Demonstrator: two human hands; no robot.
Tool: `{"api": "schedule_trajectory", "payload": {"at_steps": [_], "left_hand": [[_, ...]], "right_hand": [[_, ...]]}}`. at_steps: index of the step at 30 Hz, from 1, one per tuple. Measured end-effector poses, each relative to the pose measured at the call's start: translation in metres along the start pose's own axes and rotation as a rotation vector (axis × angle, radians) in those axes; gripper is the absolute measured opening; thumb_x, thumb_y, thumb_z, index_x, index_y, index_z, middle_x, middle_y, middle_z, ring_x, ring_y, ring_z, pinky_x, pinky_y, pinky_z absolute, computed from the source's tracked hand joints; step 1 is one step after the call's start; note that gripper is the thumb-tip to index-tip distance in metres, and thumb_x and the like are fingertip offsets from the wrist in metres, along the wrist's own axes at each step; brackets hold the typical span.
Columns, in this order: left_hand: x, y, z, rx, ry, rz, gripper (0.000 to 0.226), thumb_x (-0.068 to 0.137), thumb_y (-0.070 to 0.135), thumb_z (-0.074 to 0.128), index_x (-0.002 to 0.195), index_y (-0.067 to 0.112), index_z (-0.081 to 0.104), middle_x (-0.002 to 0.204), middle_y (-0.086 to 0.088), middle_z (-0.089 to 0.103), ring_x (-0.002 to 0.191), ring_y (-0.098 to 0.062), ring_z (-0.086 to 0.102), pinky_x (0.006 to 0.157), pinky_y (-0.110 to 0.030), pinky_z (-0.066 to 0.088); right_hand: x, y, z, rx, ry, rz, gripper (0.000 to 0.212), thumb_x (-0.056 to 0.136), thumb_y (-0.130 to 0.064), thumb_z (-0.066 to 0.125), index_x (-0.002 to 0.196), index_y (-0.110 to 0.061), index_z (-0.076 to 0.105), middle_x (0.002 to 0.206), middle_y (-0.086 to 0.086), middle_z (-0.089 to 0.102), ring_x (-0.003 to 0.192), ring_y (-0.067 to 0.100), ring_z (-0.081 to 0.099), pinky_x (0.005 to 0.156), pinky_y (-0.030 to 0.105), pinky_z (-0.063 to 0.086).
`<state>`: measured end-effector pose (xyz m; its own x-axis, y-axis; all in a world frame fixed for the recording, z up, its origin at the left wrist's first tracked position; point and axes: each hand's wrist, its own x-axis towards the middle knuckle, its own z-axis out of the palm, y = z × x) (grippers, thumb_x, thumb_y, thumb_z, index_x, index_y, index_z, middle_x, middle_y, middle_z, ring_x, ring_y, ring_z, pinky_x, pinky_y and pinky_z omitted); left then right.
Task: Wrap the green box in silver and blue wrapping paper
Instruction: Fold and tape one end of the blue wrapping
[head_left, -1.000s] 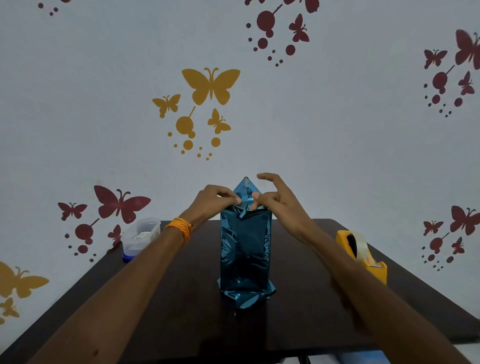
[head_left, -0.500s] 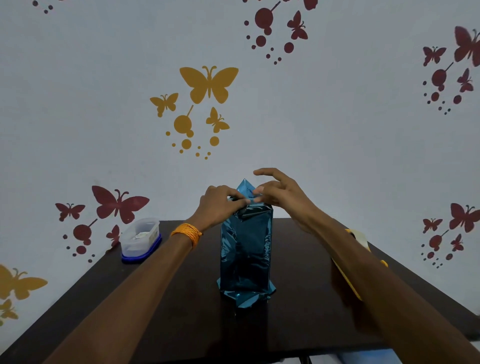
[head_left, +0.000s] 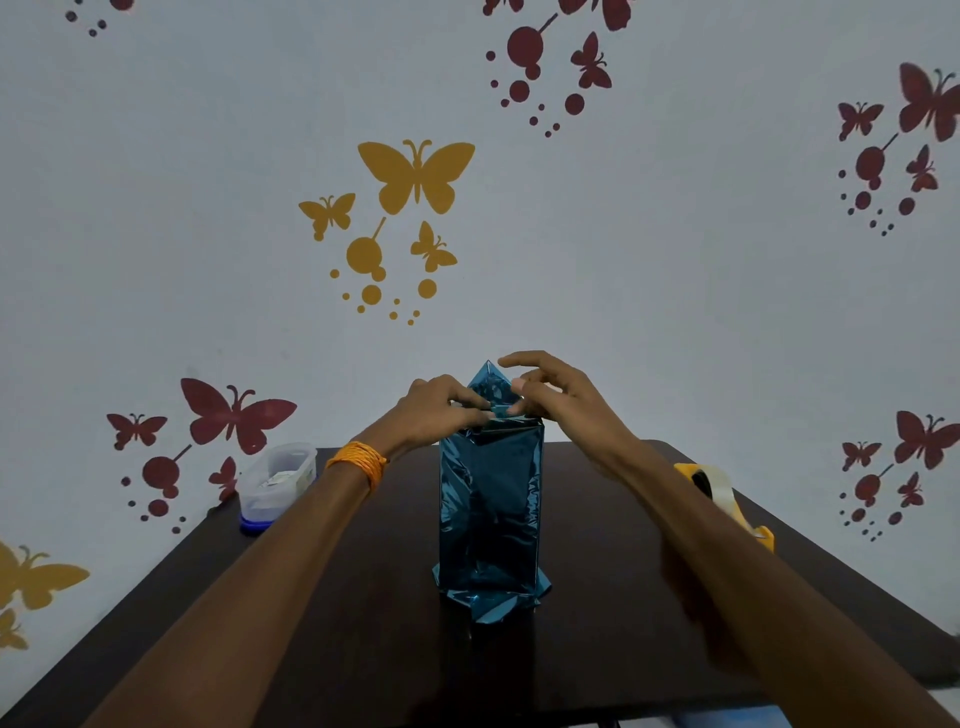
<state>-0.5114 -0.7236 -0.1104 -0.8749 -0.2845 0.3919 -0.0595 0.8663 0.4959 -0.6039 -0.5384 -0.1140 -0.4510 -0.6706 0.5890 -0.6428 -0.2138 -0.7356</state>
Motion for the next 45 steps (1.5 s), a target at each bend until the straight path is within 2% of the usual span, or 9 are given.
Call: {"api": "schedule_trajectory", "payload": {"at_steps": [5, 9, 15, 18, 20, 23, 30, 39, 45], "left_hand": [[0.000, -0.005, 0.009, 0.105, 0.053, -0.015, 0.060, 0.074, 0.072, 0.049, 0.123, 0.041, 0.065, 0.125, 0.003, 0.060, 0.122, -0.030, 0.045, 0.101, -0.054, 0.039], [-0.002, -0.008, 0.012, 0.177, 0.087, -0.025, 0.052, 0.086, 0.067, 0.052, 0.133, 0.043, 0.054, 0.134, 0.005, 0.056, 0.128, -0.029, 0.039, 0.103, -0.052, 0.034], [-0.005, -0.008, 0.015, 0.152, 0.110, -0.019, 0.048, 0.081, 0.068, 0.049, 0.115, 0.038, 0.063, 0.124, 0.006, 0.061, 0.119, -0.028, 0.046, 0.097, -0.053, 0.038], [-0.005, -0.008, 0.016, 0.156, 0.128, -0.023, 0.038, 0.088, 0.064, 0.053, 0.113, 0.038, 0.064, 0.124, 0.006, 0.059, 0.119, -0.028, 0.043, 0.095, -0.050, 0.036], [-0.006, -0.007, 0.015, 0.157, 0.130, -0.030, 0.039, 0.089, 0.063, 0.054, 0.116, 0.037, 0.064, 0.125, 0.005, 0.059, 0.120, -0.028, 0.042, 0.095, -0.048, 0.035], [-0.009, -0.005, 0.016, 0.148, 0.135, -0.032, 0.042, 0.090, 0.060, 0.054, 0.122, 0.033, 0.060, 0.129, 0.005, 0.058, 0.123, -0.027, 0.040, 0.096, -0.047, 0.033], [-0.015, -0.003, 0.017, 0.121, 0.165, -0.027, 0.042, 0.091, 0.060, 0.053, 0.121, 0.031, 0.060, 0.129, 0.007, 0.058, 0.124, -0.025, 0.040, 0.096, -0.046, 0.031], [-0.020, -0.008, 0.025, 0.279, 0.186, 0.033, 0.056, 0.086, 0.069, 0.051, 0.129, 0.034, 0.058, 0.130, 0.006, 0.054, 0.123, -0.023, 0.038, 0.086, -0.038, 0.025], [-0.018, -0.011, 0.030, 0.232, 0.238, 0.054, 0.058, 0.083, 0.070, 0.055, 0.128, 0.034, 0.057, 0.124, 0.007, 0.056, 0.119, -0.022, 0.041, 0.083, -0.037, 0.026]], "right_hand": [[0.006, 0.006, -0.001, 0.018, 0.078, 0.037, 0.016, 0.100, -0.021, 0.061, 0.102, -0.015, 0.076, 0.105, 0.000, 0.075, 0.101, 0.016, 0.069, 0.093, 0.035, 0.055], [0.008, 0.011, 0.000, 0.039, 0.081, 0.025, 0.014, 0.096, -0.012, 0.066, 0.100, -0.005, 0.076, 0.087, 0.008, 0.075, 0.085, 0.014, 0.071, 0.085, 0.027, 0.056], [0.016, -0.002, -0.004, -0.182, -0.009, 0.003, 0.016, 0.093, -0.017, 0.070, 0.105, -0.008, 0.076, 0.087, 0.007, 0.077, 0.083, 0.013, 0.073, 0.081, 0.016, 0.051], [0.018, -0.016, -0.009, -0.363, -0.092, 0.002, 0.043, 0.090, -0.021, 0.074, 0.131, -0.023, 0.060, 0.079, -0.003, 0.076, 0.083, 0.007, 0.072, 0.078, 0.007, 0.044], [0.021, -0.021, -0.012, -0.449, -0.088, -0.004, 0.057, 0.088, -0.025, 0.076, 0.140, -0.026, 0.051, 0.078, -0.007, 0.076, 0.086, 0.005, 0.070, 0.086, 0.013, 0.047], [0.023, -0.027, -0.014, -0.549, -0.054, -0.014, 0.043, 0.089, -0.027, 0.074, 0.129, -0.022, 0.060, 0.077, -0.010, 0.076, 0.091, 0.004, 0.067, 0.093, 0.030, 0.050], [0.025, -0.041, -0.020, -0.601, -0.038, -0.040, 0.002, 0.089, -0.020, 0.070, 0.091, -0.020, 0.070, 0.073, -0.009, 0.075, 0.084, 0.004, 0.069, 0.082, 0.026, 0.049], [0.038, -0.047, -0.018, -0.471, -0.216, 0.064, 0.006, 0.094, -0.014, 0.064, 0.096, -0.014, 0.069, 0.066, -0.008, 0.071, 0.071, 0.003, 0.066, 0.080, 0.025, 0.045], [0.057, -0.033, -0.013, -0.492, -0.378, 0.098, 0.010, 0.096, -0.013, 0.063, 0.101, -0.005, 0.067, 0.067, -0.011, 0.068, 0.067, 0.002, 0.062, 0.061, 0.006, 0.043]]}}
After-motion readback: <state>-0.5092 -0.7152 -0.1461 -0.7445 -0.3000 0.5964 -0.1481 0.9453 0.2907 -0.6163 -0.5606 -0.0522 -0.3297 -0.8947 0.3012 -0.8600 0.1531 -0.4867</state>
